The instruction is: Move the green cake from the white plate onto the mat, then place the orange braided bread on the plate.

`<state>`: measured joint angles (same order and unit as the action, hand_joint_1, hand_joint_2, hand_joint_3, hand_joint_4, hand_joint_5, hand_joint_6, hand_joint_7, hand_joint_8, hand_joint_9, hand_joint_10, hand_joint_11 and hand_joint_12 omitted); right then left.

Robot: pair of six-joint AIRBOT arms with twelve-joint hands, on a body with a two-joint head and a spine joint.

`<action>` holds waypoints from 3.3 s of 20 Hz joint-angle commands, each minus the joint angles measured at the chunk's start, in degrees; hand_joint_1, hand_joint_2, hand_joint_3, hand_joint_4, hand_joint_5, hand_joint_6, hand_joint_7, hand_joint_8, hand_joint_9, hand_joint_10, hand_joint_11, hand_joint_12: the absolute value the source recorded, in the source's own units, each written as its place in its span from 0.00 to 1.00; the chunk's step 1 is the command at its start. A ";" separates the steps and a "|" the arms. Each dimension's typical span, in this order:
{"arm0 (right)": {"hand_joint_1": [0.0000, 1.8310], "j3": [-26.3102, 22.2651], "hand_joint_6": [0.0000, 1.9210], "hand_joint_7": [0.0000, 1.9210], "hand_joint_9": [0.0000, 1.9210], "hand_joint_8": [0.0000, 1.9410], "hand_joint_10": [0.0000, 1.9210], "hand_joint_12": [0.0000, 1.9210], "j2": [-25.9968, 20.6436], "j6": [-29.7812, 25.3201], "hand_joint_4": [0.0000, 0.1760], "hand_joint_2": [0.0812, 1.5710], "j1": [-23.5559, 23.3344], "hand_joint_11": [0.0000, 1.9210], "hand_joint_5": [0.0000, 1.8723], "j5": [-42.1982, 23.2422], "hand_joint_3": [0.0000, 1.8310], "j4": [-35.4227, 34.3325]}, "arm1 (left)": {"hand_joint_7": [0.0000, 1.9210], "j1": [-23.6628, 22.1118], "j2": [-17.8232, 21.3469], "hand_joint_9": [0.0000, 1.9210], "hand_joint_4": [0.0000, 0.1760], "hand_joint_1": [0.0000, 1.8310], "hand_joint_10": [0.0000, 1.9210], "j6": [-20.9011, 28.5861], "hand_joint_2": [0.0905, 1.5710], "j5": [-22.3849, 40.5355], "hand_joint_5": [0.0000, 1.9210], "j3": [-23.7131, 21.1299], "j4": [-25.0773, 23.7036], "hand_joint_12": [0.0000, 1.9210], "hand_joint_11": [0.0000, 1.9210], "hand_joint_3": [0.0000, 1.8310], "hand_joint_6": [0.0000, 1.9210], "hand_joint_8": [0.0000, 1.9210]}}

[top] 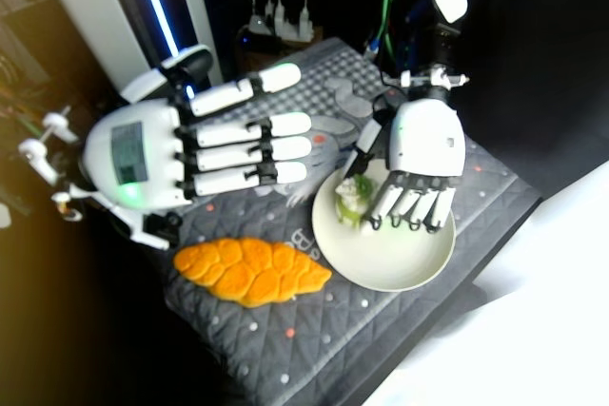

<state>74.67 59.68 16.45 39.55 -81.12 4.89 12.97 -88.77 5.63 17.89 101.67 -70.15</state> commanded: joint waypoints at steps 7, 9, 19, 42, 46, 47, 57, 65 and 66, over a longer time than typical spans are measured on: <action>0.11 -0.05 0.00 0.07 0.05 0.00 0.00 0.33 -0.38 -0.38 1.00 0.48 -0.36 0.00 0.00 -6.95 0.00 -2.00 | 0.44 -0.85 2.85 0.27 0.26 0.62 0.76 0.26 0.73 7.53 0.46 1.34 11.27 0.92 0.15 0.00 0.55 0.71; 0.10 -0.06 0.00 0.10 0.08 0.01 0.01 0.29 -0.39 -0.38 1.00 0.50 -0.36 0.00 0.00 -6.95 0.00 -2.05 | 0.48 -1.07 5.24 0.31 0.14 0.65 0.58 1.38 0.71 10.90 0.50 -0.50 12.34 0.86 0.15 0.00 0.48 0.61; 0.08 -0.56 0.00 0.08 0.05 0.00 0.00 0.26 -0.64 -0.38 0.99 0.50 -0.36 0.00 0.00 -6.95 0.00 -2.45 | 0.59 0.07 12.25 0.47 0.34 0.67 0.40 5.06 0.66 23.55 0.55 -10.76 9.63 0.79 0.20 0.00 0.45 0.39; 0.00 -1.40 0.00 0.06 0.03 0.00 0.00 0.15 -0.64 -0.38 1.00 0.52 -0.36 0.00 0.00 -6.98 0.00 -2.36 | 0.55 8.56 12.28 0.46 0.00 0.63 0.59 -7.98 0.64 20.38 0.61 -21.55 5.98 0.78 0.25 0.00 0.32 0.46; 0.00 -1.40 0.00 0.06 0.04 0.00 0.00 0.17 -0.64 -0.38 1.00 0.54 -0.36 0.00 0.00 -6.98 0.00 -2.36 | 0.56 8.67 12.14 0.44 0.12 0.61 0.62 -7.95 0.65 20.01 0.59 -22.11 4.56 0.82 0.24 0.00 0.38 0.42; 0.00 -1.40 0.00 0.05 0.03 0.00 0.00 0.15 -0.64 -0.38 1.00 0.55 -0.36 0.00 0.00 -6.98 0.00 -2.38 | 0.54 8.67 12.14 0.42 0.82 0.58 0.58 -7.95 0.66 19.81 0.56 -22.36 3.96 0.81 0.23 0.00 0.42 0.36; 0.00 -1.37 0.00 0.09 0.04 0.00 0.00 0.18 -0.64 -0.38 1.00 0.52 -0.36 0.00 0.02 -6.97 0.00 -2.42 | 0.21 8.70 12.21 0.28 0.82 0.49 0.01 -7.96 0.59 19.68 0.19 -22.90 2.98 0.68 0.05 0.00 0.00 0.00; 0.02 -0.93 0.00 0.08 0.05 0.00 0.00 0.26 -1.08 -0.38 1.00 0.53 -0.36 0.00 0.02 -5.49 0.00 -2.52 | 0.22 7.26 18.48 0.24 1.00 0.48 0.00 -15.14 0.51 24.79 0.25 -23.57 17.56 0.64 0.04 0.00 0.02 0.00; 0.04 -0.71 0.00 0.08 0.05 0.00 0.00 0.26 -1.22 -0.38 1.00 0.51 -0.36 0.00 0.03 -5.12 0.00 -2.52 | 0.18 7.31 19.94 0.19 0.75 0.46 0.00 -16.58 0.49 25.56 0.26 -23.93 20.21 0.54 0.01 0.00 0.01 0.00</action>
<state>73.67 59.24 16.45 39.55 -80.27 4.21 20.71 -68.88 -11.29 38.09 77.87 -52.16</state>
